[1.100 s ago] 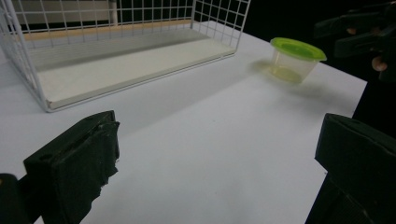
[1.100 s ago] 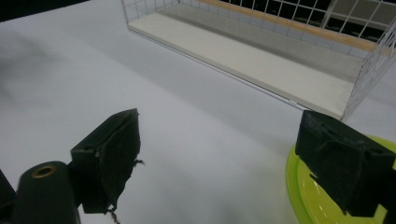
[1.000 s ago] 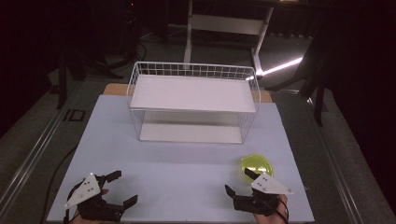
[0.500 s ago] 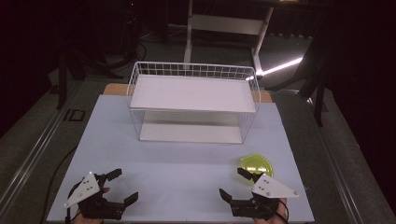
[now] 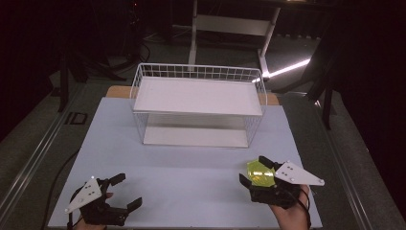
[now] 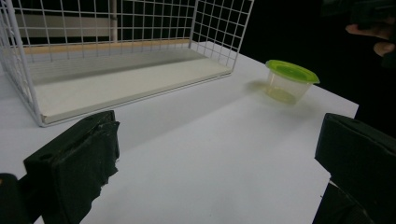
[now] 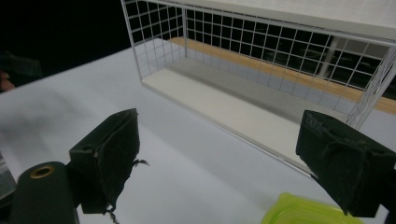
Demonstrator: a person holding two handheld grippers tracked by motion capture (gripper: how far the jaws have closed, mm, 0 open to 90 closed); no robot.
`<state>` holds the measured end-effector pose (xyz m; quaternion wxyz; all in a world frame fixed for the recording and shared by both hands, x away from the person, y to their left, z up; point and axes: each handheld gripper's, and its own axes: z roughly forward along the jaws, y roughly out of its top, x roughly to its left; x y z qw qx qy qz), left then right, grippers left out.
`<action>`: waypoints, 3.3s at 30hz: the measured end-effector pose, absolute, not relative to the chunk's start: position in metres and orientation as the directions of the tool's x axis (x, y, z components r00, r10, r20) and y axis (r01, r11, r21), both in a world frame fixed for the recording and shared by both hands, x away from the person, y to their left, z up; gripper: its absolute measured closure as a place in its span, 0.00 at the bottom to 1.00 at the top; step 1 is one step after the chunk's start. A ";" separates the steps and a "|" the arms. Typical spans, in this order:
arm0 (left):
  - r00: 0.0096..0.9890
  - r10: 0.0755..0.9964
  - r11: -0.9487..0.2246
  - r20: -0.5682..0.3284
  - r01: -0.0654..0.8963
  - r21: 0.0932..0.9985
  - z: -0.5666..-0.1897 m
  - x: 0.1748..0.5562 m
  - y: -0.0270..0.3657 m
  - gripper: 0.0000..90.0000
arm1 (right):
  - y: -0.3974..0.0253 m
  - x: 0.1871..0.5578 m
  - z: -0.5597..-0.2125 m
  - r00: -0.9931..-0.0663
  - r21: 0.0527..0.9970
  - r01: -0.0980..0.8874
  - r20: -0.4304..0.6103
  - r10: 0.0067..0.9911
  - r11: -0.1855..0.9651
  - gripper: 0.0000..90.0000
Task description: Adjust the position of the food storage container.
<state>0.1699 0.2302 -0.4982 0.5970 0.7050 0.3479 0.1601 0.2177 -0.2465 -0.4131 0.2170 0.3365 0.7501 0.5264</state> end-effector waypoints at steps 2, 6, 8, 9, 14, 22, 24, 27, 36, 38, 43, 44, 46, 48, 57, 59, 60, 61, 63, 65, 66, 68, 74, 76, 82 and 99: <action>0.707 0.682 -0.047 -0.185 0.295 0.954 -0.498 0.170 0.231 0.01 | -0.252 0.221 -0.413 -0.652 0.940 0.270 0.018 0.758 0.211 0.16; 0.705 0.683 -0.041 -0.190 0.298 0.954 -0.498 0.170 0.231 0.01 | -0.264 0.228 -0.417 -0.622 0.935 0.297 0.036 0.783 0.193 0.17; 0.706 0.682 -0.041 -0.193 0.299 0.953 -0.498 0.171 0.230 0.01 | -0.269 0.230 -0.419 -0.601 0.931 0.309 0.035 0.798 0.192 0.21; 0.707 0.680 -0.042 -0.192 0.300 0.953 -0.498 0.171 0.230 0.01 | -0.273 0.231 -0.421 -0.595 0.928 0.317 0.034 0.803 0.196 0.21; 0.710 0.678 -0.045 -0.190 0.298 0.953 -0.498 0.171 0.229 0.01 | -0.292 0.237 -0.430 -0.538 0.921 0.345 0.037 0.842 0.180 0.29; 0.711 0.675 -0.040 -0.196 0.301 0.953 -0.499 0.171 0.229 0.01 | -0.318 0.239 -0.446 -0.439 0.897 0.409 0.034 0.898 0.166 0.52; 0.711 0.675 -0.040 -0.196 0.300 0.953 -0.499 0.171 0.229 0.01 | -0.326 0.240 -0.451 -0.413 0.893 0.421 0.032 0.910 0.160 0.60; 0.710 0.676 -0.036 -0.199 0.301 0.953 -0.499 0.171 0.228 0.01 | -0.337 0.241 -0.458 -0.379 0.881 0.446 0.024 0.925 0.160 0.68; 0.713 0.674 -0.045 -0.193 0.300 0.953 -0.499 0.171 0.227 0.01 | -0.353 0.240 -0.486 -0.332 0.824 0.541 0.022 0.943 0.171 1.00; 0.715 0.673 -0.047 -0.192 0.300 0.953 -0.499 0.171 0.227 0.01 | -0.353 0.240 -0.493 -0.338 0.808 0.562 0.029 0.941 0.177 1.00; 0.715 0.673 -0.051 -0.190 0.300 0.952 -0.499 0.172 0.226 0.01 | -0.351 0.238 -0.508 -0.352 0.779 0.599 0.047 0.935 0.187 1.00; 0.715 0.673 -0.052 -0.189 0.301 0.952 -0.499 0.172 0.226 0.01 | -0.352 0.239 -0.511 -0.352 0.775 0.606 0.057 0.934 0.181 1.00; 0.716 0.672 -0.055 -0.187 0.300 0.952 -0.499 0.172 0.226 0.01 | -0.351 0.239 -0.513 -0.352 0.772 0.611 0.069 0.934 0.173 1.00; 0.717 0.672 -0.055 -0.187 0.300 0.952 -0.499 0.172 0.225 0.01 | -0.349 0.240 -0.519 -0.369 0.761 0.625 0.092 0.925 0.173 1.00; 0.718 0.672 -0.060 -0.182 0.299 0.953 -0.499 0.172 0.224 0.01 | -0.332 0.240 -0.528 -0.409 0.750 0.638 0.134 0.903 0.177 1.00; 0.717 0.672 -0.062 -0.182 0.299 0.952 -0.499 0.172 0.224 0.01 | -0.329 0.240 -0.528 -0.420 0.749 0.638 0.140 0.897 0.181 1.00; 0.718 0.672 -0.063 -0.181 0.300 0.952 -0.499 0.172 0.224 0.01 | -0.322 0.239 -0.528 -0.445 0.748 0.635 0.150 0.883 0.193 1.00; 0.718 0.672 -0.063 -0.181 0.300 0.952 -0.499 0.172 0.224 0.01 | -0.322 0.239 -0.528 -0.445 0.748 0.635 0.150 0.883 0.193 1.00; 0.717 0.672 -0.062 -0.182 0.300 0.952 -0.499 0.172 0.224 0.01 | -0.311 0.239 -0.526 -0.485 0.751 0.623 0.153 0.861 0.218 1.00; 0.718 0.672 -0.062 -0.182 0.300 0.952 -0.499 0.172 0.224 0.01 | -0.304 0.241 -0.524 -0.509 0.752 0.616 0.152 0.847 0.235 1.00; 0.718 0.672 -0.064 -0.179 0.298 0.952 -0.499 0.172 0.224 0.01 | -0.300 0.242 -0.523 -0.519 0.751 0.614 0.153 0.841 0.243 1.00; 0.719 0.672 -0.064 -0.178 0.296 0.953 -0.499 0.171 0.224 0.01 | -0.296 0.244 -0.522 -0.526 0.747 0.614 0.147 0.838 0.254 1.00; 0.720 0.671 -0.063 -0.178 0.294 0.954 -0.499 0.171 0.225 0.01 | -0.298 0.254 -0.523 -0.501 0.741 0.626 0.141 0.854 0.244 1.00; 0.721 0.670 -0.063 -0.178 0.295 0.953 -0.499 0.171 0.225 0.01 | -0.293 0.256 -0.523 -0.508 0.738 0.627 0.144 0.849 0.250 1.00; 0.722 0.669 -0.065 -0.175 0.292 0.954 -0.498 0.171 0.224 0.01 | -0.269 0.262 -0.524 -0.547 0.728 0.625 0.151 0.823 0.282 1.00; 0.727 0.667 -0.074 -0.166 0.286 0.955 -0.497 0.169 0.224 0.01 | -0.247 0.289 -0.524 -0.551 0.730 0.612 0.119 0.826 0.303 1.00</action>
